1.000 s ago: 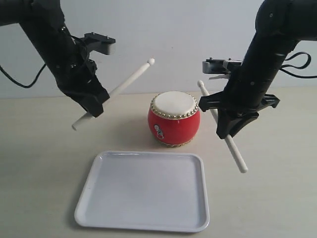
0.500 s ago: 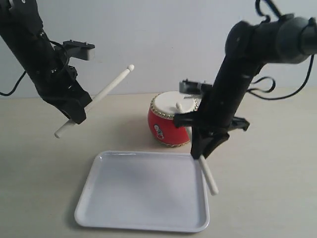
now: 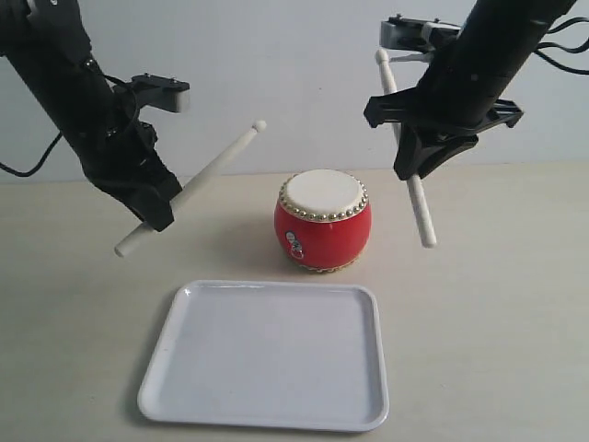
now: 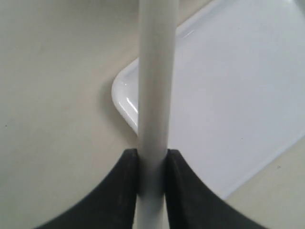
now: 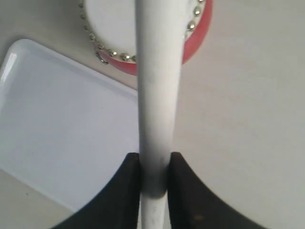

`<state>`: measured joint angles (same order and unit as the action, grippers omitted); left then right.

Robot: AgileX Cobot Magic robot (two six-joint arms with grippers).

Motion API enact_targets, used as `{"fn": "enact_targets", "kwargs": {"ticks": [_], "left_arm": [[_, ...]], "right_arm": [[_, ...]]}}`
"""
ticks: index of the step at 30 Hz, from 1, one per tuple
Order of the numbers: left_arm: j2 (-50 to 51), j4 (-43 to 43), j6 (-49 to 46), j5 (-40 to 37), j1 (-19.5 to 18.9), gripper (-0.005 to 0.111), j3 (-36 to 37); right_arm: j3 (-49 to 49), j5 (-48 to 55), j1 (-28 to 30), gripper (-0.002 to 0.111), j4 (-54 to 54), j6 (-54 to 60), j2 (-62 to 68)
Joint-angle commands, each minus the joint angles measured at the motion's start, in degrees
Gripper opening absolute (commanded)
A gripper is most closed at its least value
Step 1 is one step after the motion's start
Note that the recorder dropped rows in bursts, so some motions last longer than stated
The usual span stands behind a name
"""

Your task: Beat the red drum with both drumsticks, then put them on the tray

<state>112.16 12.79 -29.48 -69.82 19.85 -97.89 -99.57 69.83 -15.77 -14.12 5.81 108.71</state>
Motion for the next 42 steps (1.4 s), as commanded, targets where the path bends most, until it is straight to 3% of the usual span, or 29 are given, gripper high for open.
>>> {"fn": "enact_targets", "kwargs": {"ticks": [1,6,14,18,26,36,42], "left_arm": [[1.61,-2.54,0.43,-0.14,3.62,0.000,-4.02],[5.52,-3.07,1.45,-0.14,4.57,0.000,-8.09],[15.07,-2.79,0.21,-0.14,4.57,0.000,-6.60],[12.24,-1.67,-0.71,-0.14,4.57,0.000,-6.75],[1.46,-0.09,-0.04,-0.14,0.79,0.000,-7.82],[-0.55,-1.53,-0.19,-0.14,-2.71,0.000,3.99],[-0.55,-1.64,-0.27,-0.14,-2.71,0.000,5.56]], "right_arm": [[-0.24,0.14,1.79,0.000,0.82,-0.92,-0.54],[-0.24,0.14,1.79,0.000,0.72,-0.92,-0.54],[-0.24,0.14,1.79,0.000,0.83,-0.92,-0.54],[-0.24,0.14,1.79,0.000,1.40,-0.81,-0.54],[-0.24,0.14,0.93,0.000,-3.19,0.58,1.59],[-0.20,0.14,-2.25,0.000,-0.46,1.03,6.66],[1.21,0.14,-3.33,0.000,-2.21,1.24,7.52]]}}
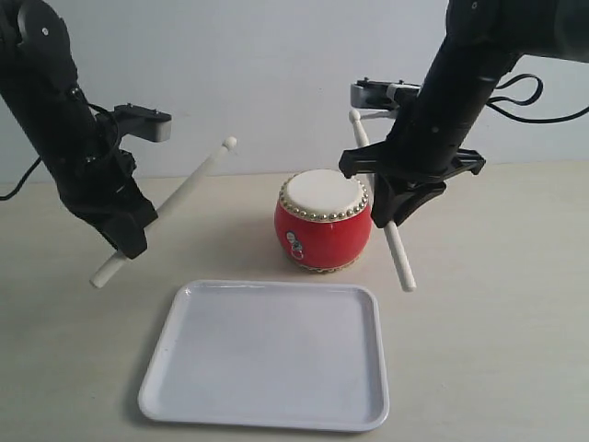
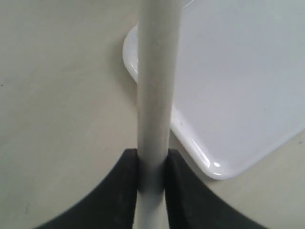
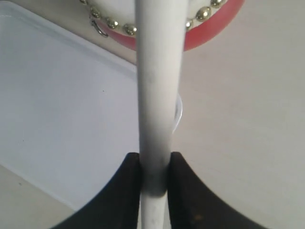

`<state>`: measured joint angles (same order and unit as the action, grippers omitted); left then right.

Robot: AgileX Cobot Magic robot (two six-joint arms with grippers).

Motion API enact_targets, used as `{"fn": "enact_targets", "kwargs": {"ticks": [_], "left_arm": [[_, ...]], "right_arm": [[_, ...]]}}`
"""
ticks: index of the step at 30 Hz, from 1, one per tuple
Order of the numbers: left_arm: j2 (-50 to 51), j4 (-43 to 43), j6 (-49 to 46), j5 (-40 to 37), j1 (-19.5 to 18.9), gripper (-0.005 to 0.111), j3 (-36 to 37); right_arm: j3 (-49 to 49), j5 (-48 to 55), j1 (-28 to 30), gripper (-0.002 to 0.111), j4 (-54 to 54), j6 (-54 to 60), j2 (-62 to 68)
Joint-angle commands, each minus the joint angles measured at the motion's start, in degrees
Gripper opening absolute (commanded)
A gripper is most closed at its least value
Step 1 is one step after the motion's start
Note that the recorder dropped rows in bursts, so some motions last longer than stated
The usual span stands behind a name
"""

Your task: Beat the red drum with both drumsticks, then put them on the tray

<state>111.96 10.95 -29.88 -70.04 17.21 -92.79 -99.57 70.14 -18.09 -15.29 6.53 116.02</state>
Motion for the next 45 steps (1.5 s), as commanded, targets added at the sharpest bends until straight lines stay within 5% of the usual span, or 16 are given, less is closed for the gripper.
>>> {"fn": "enact_targets", "kwargs": {"ticks": [1,6,15,26,35,45], "left_arm": [[-0.34,0.20,0.12,0.07,-0.07,0.000,0.46],[-0.34,0.43,0.12,0.07,-0.07,0.000,0.46],[-0.54,2.34,2.27,0.07,-0.45,0.000,1.25],[-8.96,12.52,-1.13,10.19,-6.31,0.000,17.53],[-11.19,18.13,-5.82,14.36,-5.89,0.000,28.98],[-11.43,18.40,-6.17,18.08,-5.89,0.000,31.31]], "right_arm": [[2.73,-0.17,-1.29,0.000,-1.42,0.52,0.76],[10.43,-0.17,-2.27,0.000,-4.04,0.52,4.81],[7.94,-0.17,-2.17,0.000,-4.51,0.67,-0.58],[15.20,-0.17,-5.30,0.000,-8.08,4.12,-4.29],[15.67,-0.17,-7.26,0.000,-2.58,2.59,1.56],[10.40,-0.17,-11.25,0.000,-1.69,2.80,7.89]]}}
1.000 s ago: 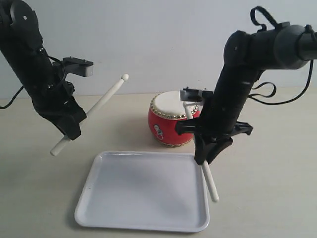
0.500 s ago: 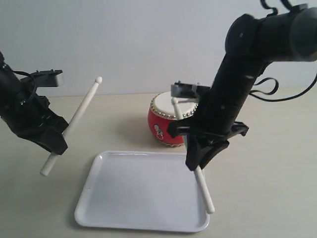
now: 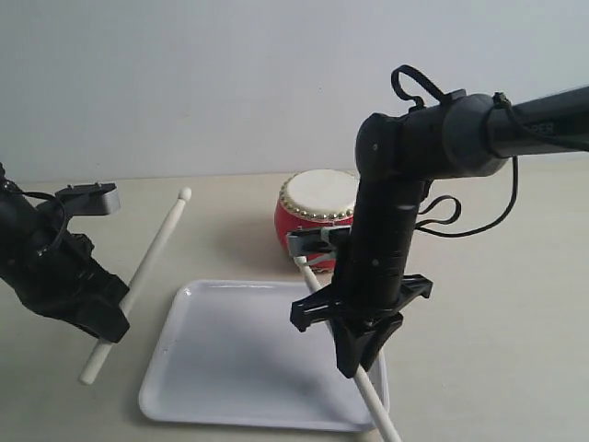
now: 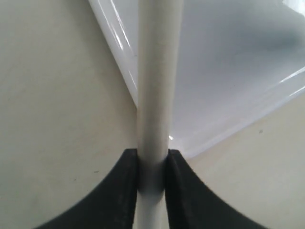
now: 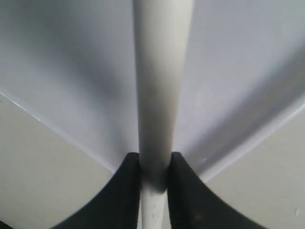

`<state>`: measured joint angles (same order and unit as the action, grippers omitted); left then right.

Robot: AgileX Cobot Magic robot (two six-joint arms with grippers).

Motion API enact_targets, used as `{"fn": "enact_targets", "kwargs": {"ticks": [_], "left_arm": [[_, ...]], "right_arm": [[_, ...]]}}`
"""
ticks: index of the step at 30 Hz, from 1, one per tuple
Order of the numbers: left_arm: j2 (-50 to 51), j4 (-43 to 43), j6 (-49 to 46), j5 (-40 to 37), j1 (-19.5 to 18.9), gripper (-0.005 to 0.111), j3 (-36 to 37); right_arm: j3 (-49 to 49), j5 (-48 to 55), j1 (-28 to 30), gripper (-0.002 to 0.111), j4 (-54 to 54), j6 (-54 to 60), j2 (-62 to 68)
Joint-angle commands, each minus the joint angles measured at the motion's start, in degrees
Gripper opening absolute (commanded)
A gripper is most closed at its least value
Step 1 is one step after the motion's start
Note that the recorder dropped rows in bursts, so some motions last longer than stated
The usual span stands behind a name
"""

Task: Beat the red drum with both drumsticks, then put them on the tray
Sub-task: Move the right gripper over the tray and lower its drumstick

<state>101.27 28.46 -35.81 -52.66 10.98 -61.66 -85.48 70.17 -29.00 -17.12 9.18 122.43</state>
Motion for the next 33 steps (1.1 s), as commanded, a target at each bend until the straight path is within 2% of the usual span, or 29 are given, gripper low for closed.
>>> {"fn": "enact_targets", "kwargs": {"ticks": [1,8,11,14,33], "left_arm": [[-0.74,0.72,-0.24,0.86,0.33,0.000,0.18],[-0.74,0.39,-0.24,1.05,0.23,0.000,0.18],[-1.02,0.54,0.04,1.34,-2.66,0.000,0.18],[-1.41,2.76,-0.13,1.00,-5.29,0.000,0.18],[-2.88,5.37,-1.43,1.17,-5.29,0.000,0.18]], "right_arm": [[-5.20,-0.21,-0.34,0.000,0.26,0.15,1.97],[-10.39,-0.21,-0.34,0.000,0.57,3.37,3.63],[-10.28,-0.21,-2.14,0.000,7.52,3.46,3.63],[-10.28,-0.21,-3.80,0.000,8.01,5.89,3.87],[-10.52,-0.21,-6.00,0.000,10.69,8.72,7.16]]}}
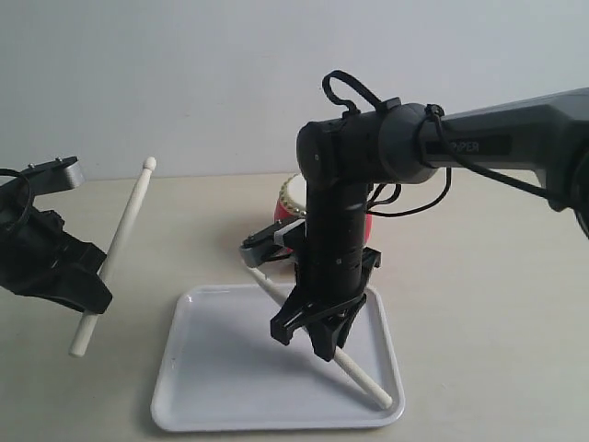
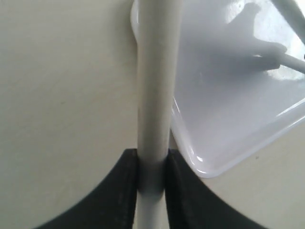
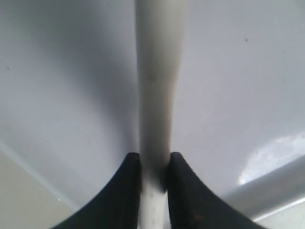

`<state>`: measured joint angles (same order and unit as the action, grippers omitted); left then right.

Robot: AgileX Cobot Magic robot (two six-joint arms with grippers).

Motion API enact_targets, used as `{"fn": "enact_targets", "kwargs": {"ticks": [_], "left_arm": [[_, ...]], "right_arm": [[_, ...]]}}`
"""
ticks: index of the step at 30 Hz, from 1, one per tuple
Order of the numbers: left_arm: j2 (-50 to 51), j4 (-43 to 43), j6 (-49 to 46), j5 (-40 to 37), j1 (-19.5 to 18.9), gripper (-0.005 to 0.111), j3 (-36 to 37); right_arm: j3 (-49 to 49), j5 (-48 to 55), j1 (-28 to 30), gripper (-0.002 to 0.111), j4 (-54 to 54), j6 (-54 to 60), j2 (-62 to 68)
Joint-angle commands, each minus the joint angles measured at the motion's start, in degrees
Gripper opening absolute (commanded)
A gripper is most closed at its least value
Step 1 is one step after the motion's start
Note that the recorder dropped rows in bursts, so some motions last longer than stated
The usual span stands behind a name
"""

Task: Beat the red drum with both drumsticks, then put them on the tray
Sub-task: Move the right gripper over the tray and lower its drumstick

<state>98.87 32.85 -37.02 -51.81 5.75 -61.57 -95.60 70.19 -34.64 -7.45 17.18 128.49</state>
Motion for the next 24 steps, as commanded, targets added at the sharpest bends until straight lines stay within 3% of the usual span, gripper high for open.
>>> {"fn": "enact_targets", "kwargs": {"ticks": [1,5,12,24], "left_arm": [[-0.48,0.97,-0.21,0.33,-0.06,0.000,0.09],[-0.48,0.97,-0.21,0.33,-0.06,0.000,0.09],[-0.48,1.21,-0.34,0.33,-0.06,0.000,0.09],[-0.48,1.44,-0.43,0.33,-0.06,0.000,0.09]], "right_arm": [[-0.76,-0.23,-0.35,0.000,0.89,0.71,1.40],[-2.64,-0.23,-0.35,0.000,0.91,0.71,1.44],[-3.63,-0.23,-0.35,0.014,0.12,0.60,2.07],[-3.63,-0.23,-0.35,0.015,-0.87,0.60,3.25]]}}
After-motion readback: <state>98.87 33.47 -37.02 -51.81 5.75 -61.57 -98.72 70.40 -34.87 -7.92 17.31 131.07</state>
